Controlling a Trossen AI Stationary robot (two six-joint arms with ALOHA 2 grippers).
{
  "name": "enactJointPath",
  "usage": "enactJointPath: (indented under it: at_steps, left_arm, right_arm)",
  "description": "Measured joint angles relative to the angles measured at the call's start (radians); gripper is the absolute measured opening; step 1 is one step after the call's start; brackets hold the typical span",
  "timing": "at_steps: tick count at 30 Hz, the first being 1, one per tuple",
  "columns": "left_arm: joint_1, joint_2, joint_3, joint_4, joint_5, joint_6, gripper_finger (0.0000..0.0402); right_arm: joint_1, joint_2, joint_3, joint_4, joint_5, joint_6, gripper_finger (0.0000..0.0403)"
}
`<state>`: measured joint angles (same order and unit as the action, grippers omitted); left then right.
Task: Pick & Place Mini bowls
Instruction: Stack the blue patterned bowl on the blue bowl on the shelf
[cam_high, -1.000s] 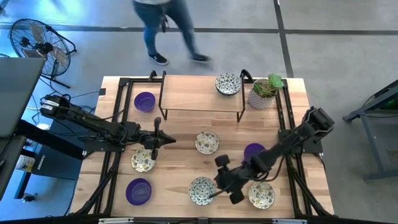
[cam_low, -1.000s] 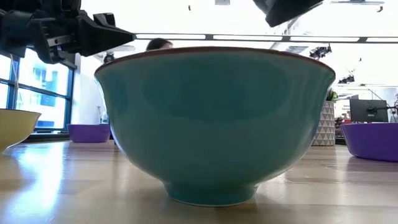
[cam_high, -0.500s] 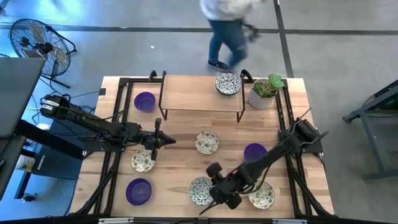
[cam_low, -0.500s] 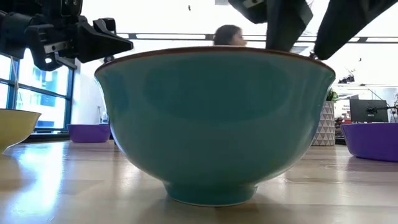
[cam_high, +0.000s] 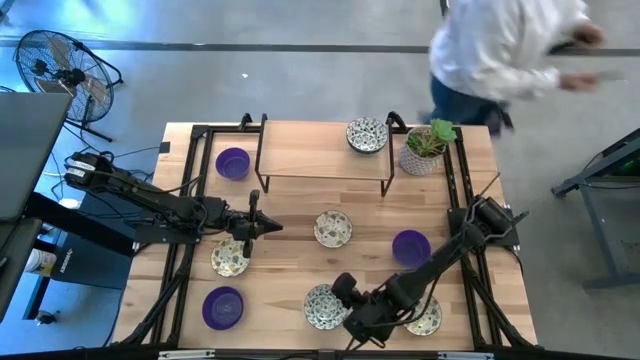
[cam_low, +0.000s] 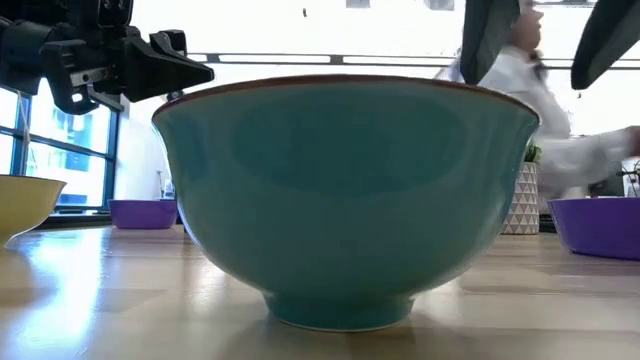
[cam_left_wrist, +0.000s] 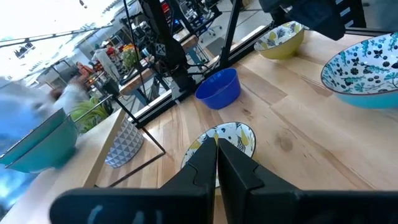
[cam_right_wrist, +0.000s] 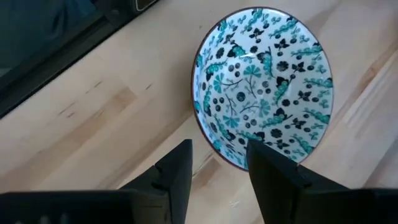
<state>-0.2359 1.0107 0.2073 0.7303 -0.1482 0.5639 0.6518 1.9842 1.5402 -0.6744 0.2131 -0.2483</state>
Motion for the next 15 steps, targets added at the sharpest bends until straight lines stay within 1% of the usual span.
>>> enactJointPath:
  at_steps: [5, 10, 15]
  left_arm:
    - [0.0, 0.009, 0.0, 0.0, 0.0, -0.004, 0.001]
    - [0.0, 0.009, 0.0, -0.001, -0.001, -0.016, 0.001]
    - [0.0, 0.009, 0.0, 0.0, -0.001, -0.016, 0.001]
  right_arm:
    - [-0.003, 0.012, 0.0, 0.01, 0.001, -0.055, 0.014]
    - [-0.002, 0.058, 0.0, 0.008, -0.011, -0.111, 0.014]
    - [-0.004, 0.064, 0.0, 0.026, 0.053, -0.131, 0.014]
